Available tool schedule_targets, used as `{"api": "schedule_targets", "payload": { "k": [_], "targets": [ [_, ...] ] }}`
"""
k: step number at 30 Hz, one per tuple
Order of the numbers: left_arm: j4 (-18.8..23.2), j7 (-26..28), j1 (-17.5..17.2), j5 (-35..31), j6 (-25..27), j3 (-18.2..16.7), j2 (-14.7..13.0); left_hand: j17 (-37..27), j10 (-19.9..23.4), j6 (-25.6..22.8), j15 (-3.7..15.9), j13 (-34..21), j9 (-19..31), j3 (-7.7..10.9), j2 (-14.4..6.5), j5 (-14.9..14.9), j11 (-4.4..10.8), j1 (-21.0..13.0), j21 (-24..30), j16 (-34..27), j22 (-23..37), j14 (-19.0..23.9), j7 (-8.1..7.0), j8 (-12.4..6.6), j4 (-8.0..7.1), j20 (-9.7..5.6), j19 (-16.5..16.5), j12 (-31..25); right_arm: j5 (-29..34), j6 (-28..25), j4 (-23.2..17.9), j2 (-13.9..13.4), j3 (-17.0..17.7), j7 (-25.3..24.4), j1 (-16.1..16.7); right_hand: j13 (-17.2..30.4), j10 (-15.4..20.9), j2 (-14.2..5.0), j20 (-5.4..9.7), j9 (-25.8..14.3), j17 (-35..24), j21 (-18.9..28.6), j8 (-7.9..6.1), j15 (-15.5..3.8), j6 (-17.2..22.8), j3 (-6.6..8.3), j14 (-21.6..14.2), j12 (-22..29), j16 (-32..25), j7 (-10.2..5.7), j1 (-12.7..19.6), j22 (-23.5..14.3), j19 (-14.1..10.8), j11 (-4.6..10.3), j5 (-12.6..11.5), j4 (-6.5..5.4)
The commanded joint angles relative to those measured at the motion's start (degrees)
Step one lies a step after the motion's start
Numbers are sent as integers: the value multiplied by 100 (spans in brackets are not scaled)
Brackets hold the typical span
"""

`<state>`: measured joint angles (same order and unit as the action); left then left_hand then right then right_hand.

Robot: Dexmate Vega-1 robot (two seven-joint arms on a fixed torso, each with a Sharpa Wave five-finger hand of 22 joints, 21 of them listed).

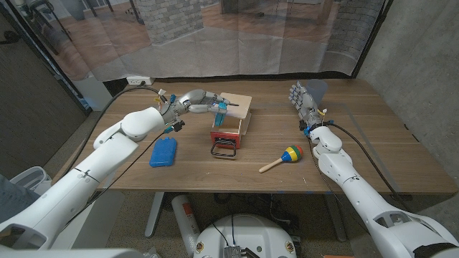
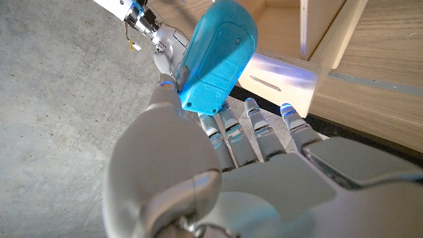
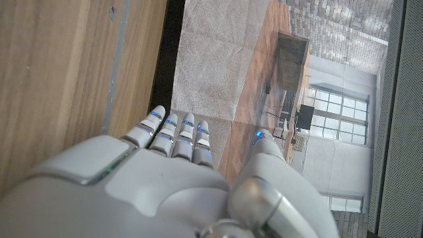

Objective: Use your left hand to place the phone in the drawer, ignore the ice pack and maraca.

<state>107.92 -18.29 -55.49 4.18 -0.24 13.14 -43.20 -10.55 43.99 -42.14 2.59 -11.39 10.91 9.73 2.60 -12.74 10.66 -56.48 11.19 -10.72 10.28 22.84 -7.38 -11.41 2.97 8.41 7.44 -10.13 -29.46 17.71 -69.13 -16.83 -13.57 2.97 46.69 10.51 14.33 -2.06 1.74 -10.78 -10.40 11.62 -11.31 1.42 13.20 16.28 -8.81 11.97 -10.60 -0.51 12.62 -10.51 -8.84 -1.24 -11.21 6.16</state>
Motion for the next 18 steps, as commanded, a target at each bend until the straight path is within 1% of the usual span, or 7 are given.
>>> {"api": "schedule_targets", "payload": {
  "k": [1,6,8,11,18],
  "targets": [
    [6,23,-33,36,-10,-11,24,-15,-54,97,381,-7,22,-52,4,-42,16,104,2,-14,8,-57,14,43,-31,83,15,-26,9,-22,-9,-26,1,12,22,16,19,-57,14,-20,-18,0,-7,-20,57,2,-16,31,-14,12,3,-15,-8,-1,-12,30],
    [-16,80,-61,29,-33,-23,49,-16,-209,244,329,-8,24,-82,19,-80,-1,160,4,-13,9,-108,19,73,-58,124,4,-6,33,-58,-48,-52,-5,-17,38,16,20,-57,16,-20,-18,0,-9,-20,63,1,-14,31,-13,11,3,-15,-10,-6,-12,30],
    [-16,125,-84,16,-43,-43,57,-18,-323,364,269,-9,27,-93,19,-109,-7,182,2,-10,10,-147,24,93,-70,160,-13,3,34,-68,-51,-57,-6,-17,37,16,18,-58,16,-20,-18,0,-10,-25,65,1,-14,30,-13,10,3,-15,-9,-10,-12,30],
    [-13,196,-131,17,-57,-93,73,-19,-474,534,249,-11,30,-104,21,-147,-15,196,5,-8,11,-194,-22,114,-78,170,-24,11,55,-80,-46,-67,-16,-25,30,16,21,-58,16,-20,-18,0,-12,-23,74,0,-16,31,-14,4,4,-15,-9,-2,-12,31],
    [-13,257,-182,30,-68,-162,81,-20,-669,717,219,-13,34,-116,24,-194,-30,203,-2,5,13,-290,-14,115,-82,222,-64,13,55,-96,5,-59,-26,-2,-9,16,23,-58,14,-20,-18,0,-10,-18,71,-1,-7,31,-11,1,3,-15,-8,-15,-11,31]
  ]
}}
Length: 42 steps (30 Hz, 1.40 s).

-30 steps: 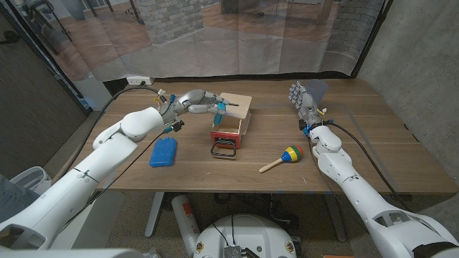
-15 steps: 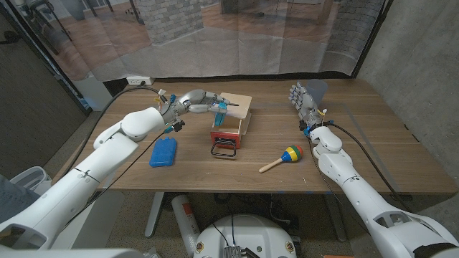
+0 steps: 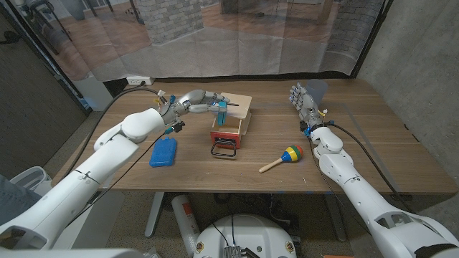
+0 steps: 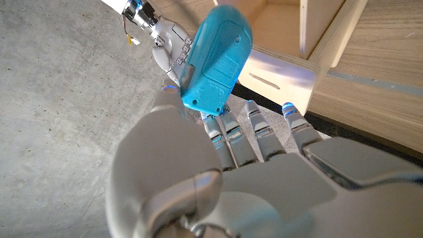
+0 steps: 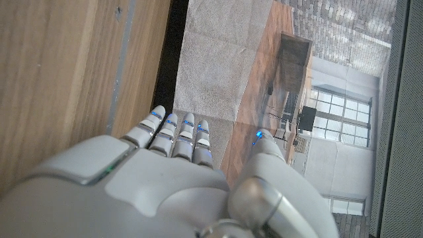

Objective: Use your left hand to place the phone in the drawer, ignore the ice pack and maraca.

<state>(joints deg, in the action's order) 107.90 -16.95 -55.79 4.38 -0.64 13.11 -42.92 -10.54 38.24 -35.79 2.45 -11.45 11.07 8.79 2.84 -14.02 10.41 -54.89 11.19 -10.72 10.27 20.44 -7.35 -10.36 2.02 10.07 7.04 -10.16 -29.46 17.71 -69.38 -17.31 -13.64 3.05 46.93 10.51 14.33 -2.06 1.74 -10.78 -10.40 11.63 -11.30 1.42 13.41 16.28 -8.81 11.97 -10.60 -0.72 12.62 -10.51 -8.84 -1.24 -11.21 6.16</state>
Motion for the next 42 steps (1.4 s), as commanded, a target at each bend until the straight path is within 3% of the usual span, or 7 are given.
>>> {"api": "schedule_targets", "payload": {
  "k": [1,20,31,34,37,42],
  "targets": [
    [-16,112,-144,13,-22,-157,49,-21,-152,138,223,-8,19,-24,2,-78,-15,44,-2,13,14,-91,-27,12,14,62,-34,16,65,-95,38,-9,-22,-15,-39,17,23,-58,14,-20,-18,-1,-11,-18,51,-2,-9,31,-12,21,3,-15,-7,-10,-11,31],
    [-88,28,24,1,8,-48,78,-23,-329,314,178,-12,24,-43,0,-131,-30,62,-1,3,15,-180,-12,-16,3,85,-73,-19,41,-65,32,-2,28,-32,-3,17,26,-57,11,-20,-18,-1,-9,-19,55,-8,-13,31,-14,23,0,-15,-4,-11,-9,31],
    [-122,98,-20,141,-146,-108,201,-26,-338,323,250,-12,25,-50,-17,-149,-33,83,5,-8,16,-198,13,-41,-13,85,-74,-46,17,-43,-30,-31,54,-30,50,17,26,-58,12,-20,-18,-1,-7,-20,53,-11,-9,31,-12,23,0,-15,-4,5,-9,32],
    [-138,96,-49,233,-183,-149,238,-32,-392,441,264,-15,27,-58,-54,-159,-125,134,8,-12,17,-226,37,-17,-52,86,-80,-49,10,-46,-52,-41,58,-32,66,17,28,-57,11,-20,-18,-1,-7,-21,55,-12,-8,32,-12,24,0,-15,-5,1,-8,32],
    [-140,126,-86,288,-213,-185,274,-38,-796,620,241,-18,30,-85,-88,-180,-291,216,13,12,19,-344,13,-11,-107,82,-95,14,9,-53,-79,-52,59,-42,83,17,32,-58,9,-20,-18,-2,-9,-17,59,-12,-10,33,-13,24,0,-15,-1,-8,-8,32],
    [-157,195,-164,400,-293,-247,368,-44,-1151,993,166,-23,34,-114,-146,-197,-451,312,14,40,22,-575,177,16,-176,78,-133,-1,6,-50,-89,-69,61,-39,90,16,52,-59,18,-20,-16,-3,-12,-79,70,-12,-30,40,-19,26,5,-15,1,-38,-8,36]
  ]
}}
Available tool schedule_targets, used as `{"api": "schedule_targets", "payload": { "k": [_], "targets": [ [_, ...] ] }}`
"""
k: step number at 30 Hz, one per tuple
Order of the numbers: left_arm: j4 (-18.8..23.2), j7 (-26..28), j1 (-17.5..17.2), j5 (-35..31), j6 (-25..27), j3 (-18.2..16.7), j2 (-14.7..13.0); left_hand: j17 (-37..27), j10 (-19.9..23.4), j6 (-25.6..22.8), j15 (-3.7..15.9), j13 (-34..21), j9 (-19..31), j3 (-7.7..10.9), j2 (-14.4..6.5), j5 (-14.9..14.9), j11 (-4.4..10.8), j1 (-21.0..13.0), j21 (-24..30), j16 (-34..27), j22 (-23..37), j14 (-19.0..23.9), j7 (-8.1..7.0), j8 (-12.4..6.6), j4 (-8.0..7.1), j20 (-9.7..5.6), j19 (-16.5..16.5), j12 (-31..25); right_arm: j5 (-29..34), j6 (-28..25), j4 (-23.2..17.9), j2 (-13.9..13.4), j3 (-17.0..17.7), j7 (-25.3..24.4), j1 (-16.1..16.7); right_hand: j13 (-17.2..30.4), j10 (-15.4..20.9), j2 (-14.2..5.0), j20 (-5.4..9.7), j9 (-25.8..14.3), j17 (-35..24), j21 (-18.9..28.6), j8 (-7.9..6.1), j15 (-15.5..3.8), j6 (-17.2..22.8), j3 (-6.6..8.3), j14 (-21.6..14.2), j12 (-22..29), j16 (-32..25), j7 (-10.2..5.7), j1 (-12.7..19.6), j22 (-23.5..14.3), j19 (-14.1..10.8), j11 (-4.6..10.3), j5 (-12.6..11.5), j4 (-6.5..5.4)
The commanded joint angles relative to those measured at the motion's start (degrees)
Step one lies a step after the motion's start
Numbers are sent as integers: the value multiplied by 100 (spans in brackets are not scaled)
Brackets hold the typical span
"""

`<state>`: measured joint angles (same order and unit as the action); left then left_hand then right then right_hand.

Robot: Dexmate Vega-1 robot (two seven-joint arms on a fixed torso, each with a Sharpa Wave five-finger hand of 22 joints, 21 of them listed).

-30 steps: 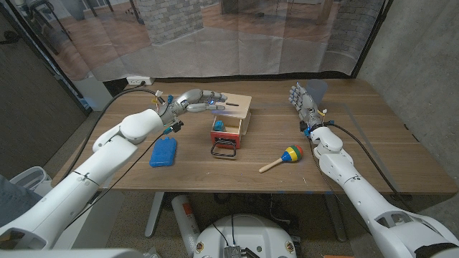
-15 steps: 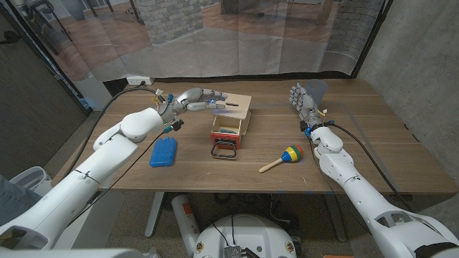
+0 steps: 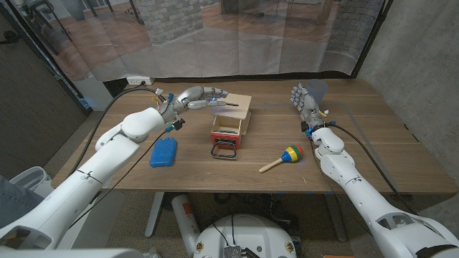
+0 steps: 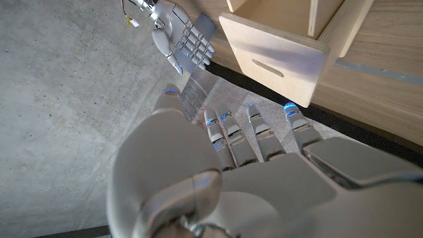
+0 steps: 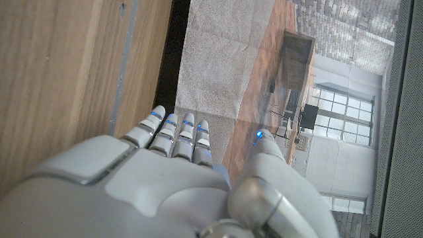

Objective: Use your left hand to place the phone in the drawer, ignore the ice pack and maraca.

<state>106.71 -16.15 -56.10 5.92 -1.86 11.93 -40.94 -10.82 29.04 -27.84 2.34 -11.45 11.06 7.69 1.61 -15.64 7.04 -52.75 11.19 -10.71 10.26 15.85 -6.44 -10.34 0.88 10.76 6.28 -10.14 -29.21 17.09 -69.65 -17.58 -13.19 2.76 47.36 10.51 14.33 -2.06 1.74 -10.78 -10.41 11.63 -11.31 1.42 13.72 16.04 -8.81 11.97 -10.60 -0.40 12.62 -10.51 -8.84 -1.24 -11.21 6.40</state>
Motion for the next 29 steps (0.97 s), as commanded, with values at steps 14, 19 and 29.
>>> {"api": "schedule_targets", "payload": {
  "k": [14,19,29],
  "targets": [
    [-184,272,-415,876,-416,-441,556,-35,-962,998,123,-13,34,-199,-316,17,-368,847,-7,32,39,-558,355,19,-569,-137,-308,-35,-78,-32,-65,-83,41,72,28,15,61,-55,28,-20,-14,-3,-10,-53,41,8,-43,41,-21,-11,6,-16,4,-44,-8,14],
    [-209,261,-451,1018,-427,-510,605,-35,-1012,1052,82,-12,32,-229,-331,22,-395,934,-8,30,40,-600,367,9,-622,-151,-337,-44,-76,-36,-70,-81,37,71,32,15,61,-54,29,-20,-14,-3,-8,-55,39,7,-55,40,-25,-12,5,-16,5,-32,-8,14],
    [-177,267,-464,1022,-406,-534,592,-31,-1058,971,71,-9,27,-269,-342,28,-347,1036,-1,16,40,-625,366,-54,-681,-106,-359,-63,-82,-30,-80,-74,37,67,59,14,62,-56,30,-20,-14,-3,-9,-48,43,5,-62,39,-24,-12,5,-16,5,-39,-8,14]
  ]
}}
